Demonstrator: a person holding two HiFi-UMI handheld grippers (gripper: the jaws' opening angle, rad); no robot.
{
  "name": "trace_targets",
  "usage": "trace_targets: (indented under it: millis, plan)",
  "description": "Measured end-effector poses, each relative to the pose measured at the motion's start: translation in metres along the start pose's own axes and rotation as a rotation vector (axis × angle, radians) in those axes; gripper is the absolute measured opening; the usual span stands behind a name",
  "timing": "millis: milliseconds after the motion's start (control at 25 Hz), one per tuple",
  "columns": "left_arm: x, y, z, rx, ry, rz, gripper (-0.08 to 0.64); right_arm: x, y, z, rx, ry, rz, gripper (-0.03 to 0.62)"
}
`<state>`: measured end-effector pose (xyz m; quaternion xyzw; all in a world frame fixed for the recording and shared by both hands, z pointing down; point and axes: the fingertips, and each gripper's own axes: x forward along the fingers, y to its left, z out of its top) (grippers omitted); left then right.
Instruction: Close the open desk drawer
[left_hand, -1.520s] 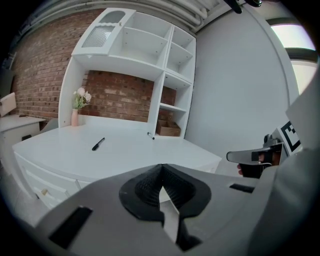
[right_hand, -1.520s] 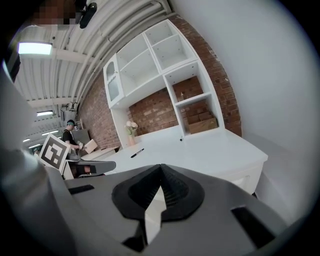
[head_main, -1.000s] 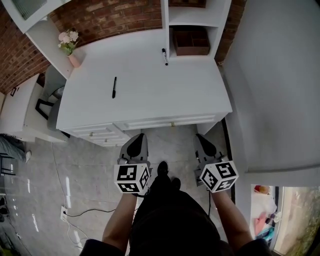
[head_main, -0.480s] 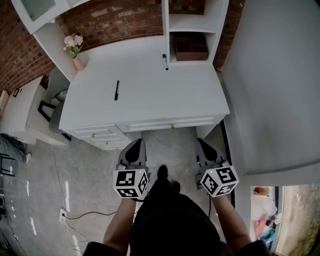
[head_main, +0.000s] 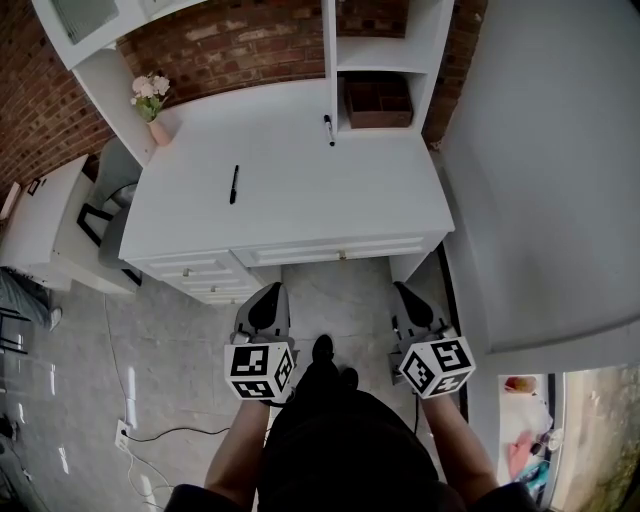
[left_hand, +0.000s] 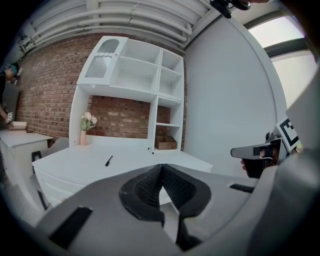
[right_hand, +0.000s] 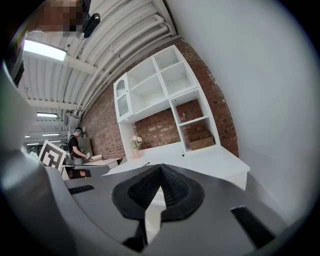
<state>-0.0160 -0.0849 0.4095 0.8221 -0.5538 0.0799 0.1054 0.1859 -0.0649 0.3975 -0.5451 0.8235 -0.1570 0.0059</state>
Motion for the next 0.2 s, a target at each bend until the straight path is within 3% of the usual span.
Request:
trace_targets:
  millis: [200]
  plan:
    - [-0.0039, -0.003, -0.0019, -0.002, 0.002, 0.002, 0.009, -0.0063, 0.001, -0.0038, 0.015, 0.006, 0.002, 0.005]
